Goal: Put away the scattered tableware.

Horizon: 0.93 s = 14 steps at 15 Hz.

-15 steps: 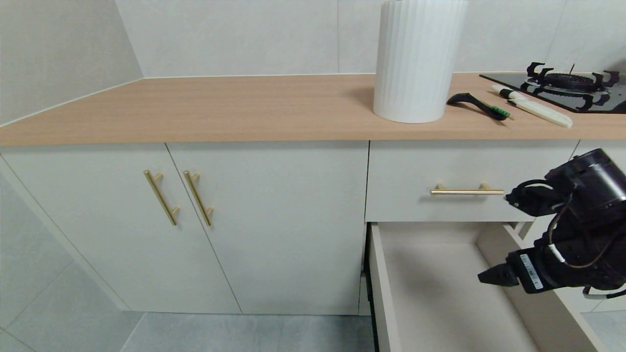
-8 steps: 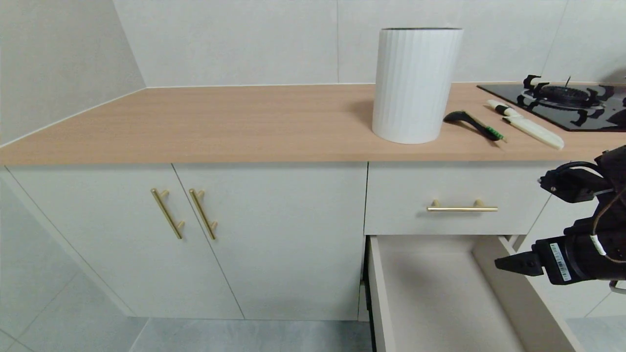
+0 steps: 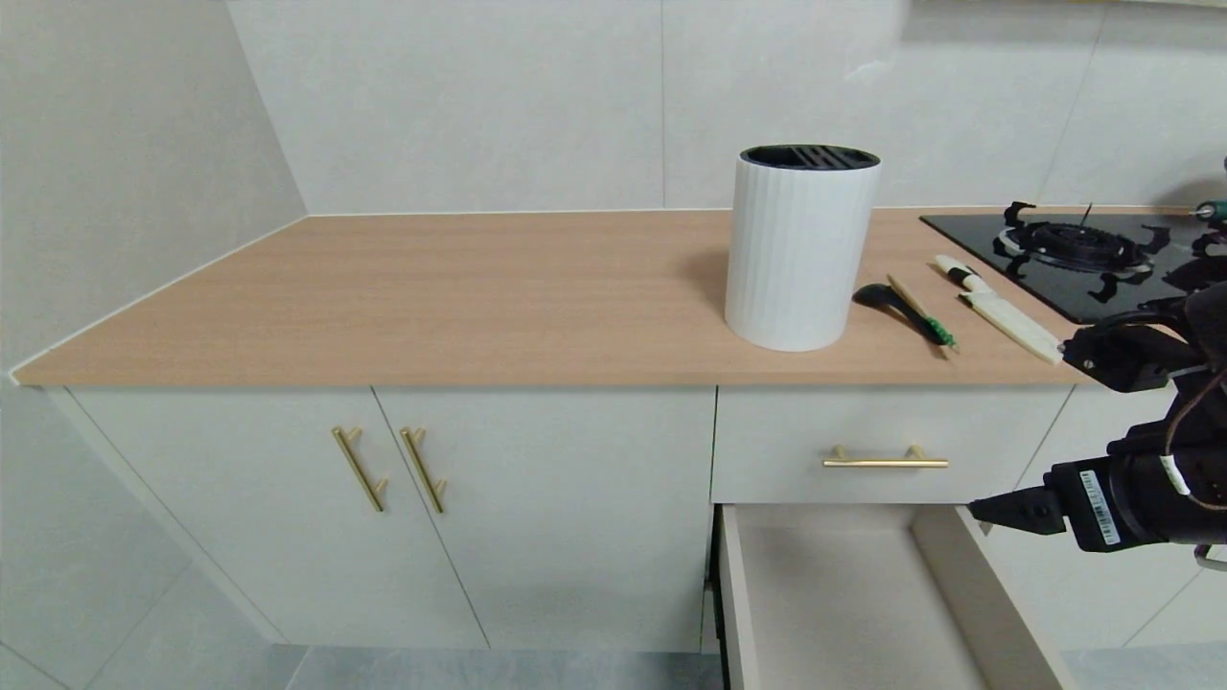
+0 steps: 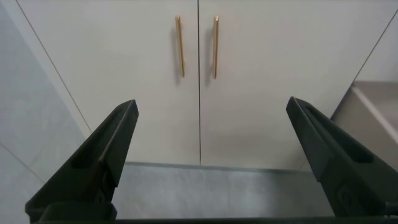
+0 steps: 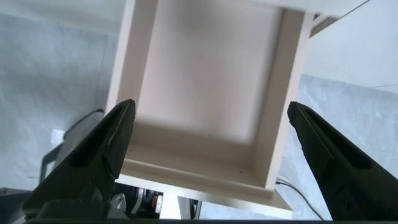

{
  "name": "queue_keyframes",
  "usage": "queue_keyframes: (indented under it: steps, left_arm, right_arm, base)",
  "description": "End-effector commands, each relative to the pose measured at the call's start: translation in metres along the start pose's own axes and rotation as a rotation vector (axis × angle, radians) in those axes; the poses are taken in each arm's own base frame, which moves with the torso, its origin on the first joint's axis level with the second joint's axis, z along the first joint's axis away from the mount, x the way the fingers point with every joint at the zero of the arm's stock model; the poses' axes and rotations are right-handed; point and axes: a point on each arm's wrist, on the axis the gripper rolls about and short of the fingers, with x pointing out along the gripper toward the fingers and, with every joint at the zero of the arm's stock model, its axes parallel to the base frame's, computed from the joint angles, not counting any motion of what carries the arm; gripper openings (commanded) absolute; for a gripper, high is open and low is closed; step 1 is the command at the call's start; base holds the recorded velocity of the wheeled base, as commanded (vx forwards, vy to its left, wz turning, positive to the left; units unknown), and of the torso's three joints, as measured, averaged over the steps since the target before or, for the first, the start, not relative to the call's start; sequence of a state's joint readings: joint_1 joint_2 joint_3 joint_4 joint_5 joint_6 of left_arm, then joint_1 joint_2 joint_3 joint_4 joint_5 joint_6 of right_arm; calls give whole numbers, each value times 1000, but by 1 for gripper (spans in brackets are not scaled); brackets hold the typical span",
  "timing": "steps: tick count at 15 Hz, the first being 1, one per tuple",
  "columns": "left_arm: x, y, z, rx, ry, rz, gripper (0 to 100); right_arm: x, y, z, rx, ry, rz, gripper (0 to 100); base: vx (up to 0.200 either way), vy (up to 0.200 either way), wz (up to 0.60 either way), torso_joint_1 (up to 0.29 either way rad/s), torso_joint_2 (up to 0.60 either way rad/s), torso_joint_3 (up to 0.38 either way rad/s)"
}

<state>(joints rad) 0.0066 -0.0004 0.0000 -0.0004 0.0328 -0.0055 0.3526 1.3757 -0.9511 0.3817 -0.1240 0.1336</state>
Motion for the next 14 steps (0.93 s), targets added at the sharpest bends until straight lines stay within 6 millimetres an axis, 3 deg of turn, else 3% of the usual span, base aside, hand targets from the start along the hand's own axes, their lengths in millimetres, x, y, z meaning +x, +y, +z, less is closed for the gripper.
queue_keyframes:
  steps: [1, 3, 5, 7, 8, 10, 14]
  left_arm:
    - [0, 0, 0, -1, -1, 2, 100]
    - [0, 0, 0, -1, -1, 2, 100]
    - [0, 0, 0, -1, -1, 2, 100]
    - [0, 0, 0, -1, -1, 1, 100]
    - [0, 0, 0, -1, -1, 1, 100]
    - [0, 0, 0, -1, -1, 2, 100]
    - [0, 0, 0, -1, -1, 1, 100]
  right_arm:
    - [0, 0, 1, 2, -15, -1, 100]
    - [-1, 1, 13, 2, -86, -14, 100]
    - [1, -7, 49, 38, -192, -48, 100]
    - [16, -20, 95, 81, -201, -98, 100]
    - [20, -23, 101, 89, -195, -105, 100]
    - [48, -31, 132, 107, -156, -128, 100]
    - [81, -41, 136, 124, -106, -152, 100]
  base:
    - [0, 0, 0, 168, -442, -271]
    - [0, 0, 0, 71, -200, -122]
    - [0, 0, 0, 29, -71, -39]
    - [0, 0, 0, 0, 0, 0]
    - [0, 0, 0, 0, 0, 0]
    - [0, 0, 0, 0, 0, 0]
    - [0, 0, 0, 0, 0, 0]
